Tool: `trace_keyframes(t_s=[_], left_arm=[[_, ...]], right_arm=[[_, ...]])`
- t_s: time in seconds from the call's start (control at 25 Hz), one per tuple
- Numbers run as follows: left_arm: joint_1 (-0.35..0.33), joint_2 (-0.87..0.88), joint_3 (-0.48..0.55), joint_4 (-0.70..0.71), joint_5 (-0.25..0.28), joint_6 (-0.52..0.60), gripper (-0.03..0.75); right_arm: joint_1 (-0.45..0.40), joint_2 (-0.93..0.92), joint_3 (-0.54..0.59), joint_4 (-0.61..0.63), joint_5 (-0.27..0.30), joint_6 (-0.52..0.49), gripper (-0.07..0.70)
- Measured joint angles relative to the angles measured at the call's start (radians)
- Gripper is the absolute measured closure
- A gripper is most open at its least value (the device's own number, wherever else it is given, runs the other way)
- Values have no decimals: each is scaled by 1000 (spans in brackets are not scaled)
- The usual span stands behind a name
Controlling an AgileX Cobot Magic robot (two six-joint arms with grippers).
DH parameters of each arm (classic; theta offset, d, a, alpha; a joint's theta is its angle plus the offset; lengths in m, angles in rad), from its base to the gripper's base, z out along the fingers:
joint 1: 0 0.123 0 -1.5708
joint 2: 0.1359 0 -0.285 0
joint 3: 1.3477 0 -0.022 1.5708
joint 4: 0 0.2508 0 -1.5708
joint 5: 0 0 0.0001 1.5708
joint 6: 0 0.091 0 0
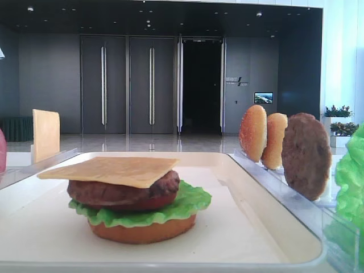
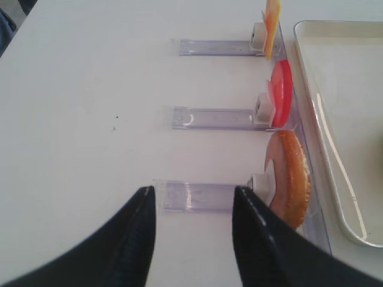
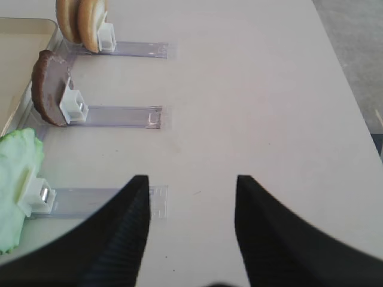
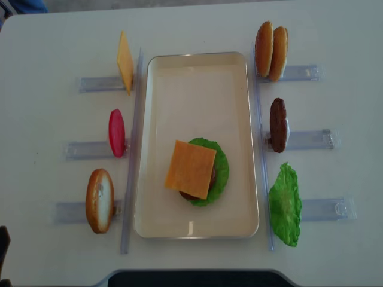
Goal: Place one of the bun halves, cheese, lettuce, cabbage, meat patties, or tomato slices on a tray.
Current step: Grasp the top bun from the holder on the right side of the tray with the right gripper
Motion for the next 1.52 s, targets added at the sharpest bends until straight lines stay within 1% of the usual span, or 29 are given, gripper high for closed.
trace_keyframes(t_s=[0.6,0.68,0.84,1.08,1.24,1.44,1.52], left_arm=[[0,0,0,0,0,0,388],[0,0,0,0,0,0,388],[0,0,0,0,0,0,388],[0,0,0,0,0,0,388],[0,0,0,0,0,0,388],[0,0,0,0,0,0,388],[0,0,0,0,0,0,388]], right_arm=[[0,0,0,0,0,-1,283],[0,0,0,0,0,-1,271],[0,90,-36,0,-1,-1,242],[0,338,-171,14,-3,-1,235],[0,539,-303,77,8,-1,235],[0,848,-502,96,67,-1,234],[0,983,-582,96,80,-1,234]])
